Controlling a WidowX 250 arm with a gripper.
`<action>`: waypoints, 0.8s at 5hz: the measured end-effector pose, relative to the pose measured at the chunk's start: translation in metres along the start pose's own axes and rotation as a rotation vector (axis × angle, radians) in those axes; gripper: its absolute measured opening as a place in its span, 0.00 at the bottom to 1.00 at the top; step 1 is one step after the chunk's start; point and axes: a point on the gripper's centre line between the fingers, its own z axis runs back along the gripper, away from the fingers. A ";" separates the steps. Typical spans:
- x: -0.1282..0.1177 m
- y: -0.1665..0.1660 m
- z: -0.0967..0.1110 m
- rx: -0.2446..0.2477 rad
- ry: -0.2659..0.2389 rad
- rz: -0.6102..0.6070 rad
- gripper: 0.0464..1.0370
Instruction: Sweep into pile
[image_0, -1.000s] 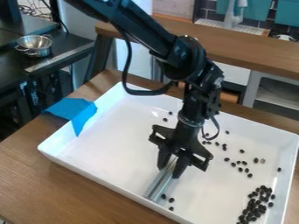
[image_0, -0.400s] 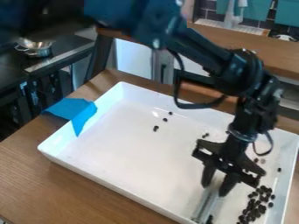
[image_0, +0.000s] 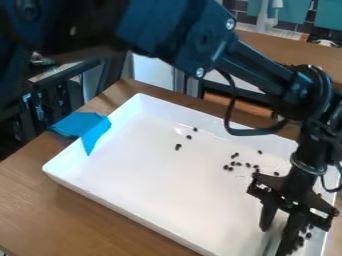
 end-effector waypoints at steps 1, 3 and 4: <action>0.004 0.029 0.012 -0.036 0.061 0.033 0.31; 0.032 0.134 0.068 -0.118 0.042 0.142 0.31; 0.047 0.173 0.075 -0.065 -0.032 0.164 0.31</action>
